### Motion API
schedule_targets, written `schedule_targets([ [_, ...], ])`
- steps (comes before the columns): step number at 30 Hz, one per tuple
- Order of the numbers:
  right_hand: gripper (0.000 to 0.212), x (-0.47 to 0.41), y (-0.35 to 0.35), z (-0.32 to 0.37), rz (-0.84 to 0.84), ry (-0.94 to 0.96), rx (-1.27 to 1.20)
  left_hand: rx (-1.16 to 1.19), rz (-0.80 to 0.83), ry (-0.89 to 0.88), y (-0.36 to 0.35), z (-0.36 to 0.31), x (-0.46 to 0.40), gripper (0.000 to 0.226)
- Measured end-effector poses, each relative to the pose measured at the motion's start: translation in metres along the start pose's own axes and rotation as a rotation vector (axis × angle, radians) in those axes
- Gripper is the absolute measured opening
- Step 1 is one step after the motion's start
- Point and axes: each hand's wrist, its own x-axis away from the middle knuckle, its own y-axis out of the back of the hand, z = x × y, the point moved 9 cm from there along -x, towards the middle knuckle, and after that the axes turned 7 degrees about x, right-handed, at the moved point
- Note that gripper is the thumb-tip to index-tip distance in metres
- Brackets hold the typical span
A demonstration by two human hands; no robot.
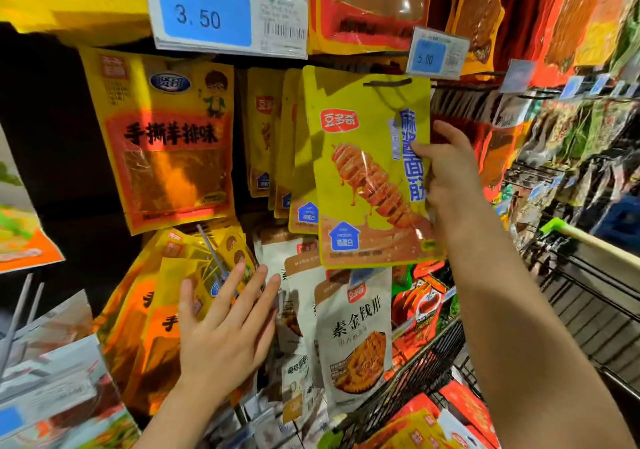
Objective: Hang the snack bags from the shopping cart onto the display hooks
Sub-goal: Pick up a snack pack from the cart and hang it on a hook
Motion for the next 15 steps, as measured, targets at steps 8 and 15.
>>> schedule_targets([
  [8,0.043,-0.043,-0.041,-0.048,-0.092,0.045,0.177,0.002,0.033,-0.008,0.002,0.003,0.0,0.045],
  [15,0.047,0.012,-0.023,-0.062,-0.09,0.033,0.302,0.032,0.03,0.018,0.005,0.005,0.002,0.047],
])
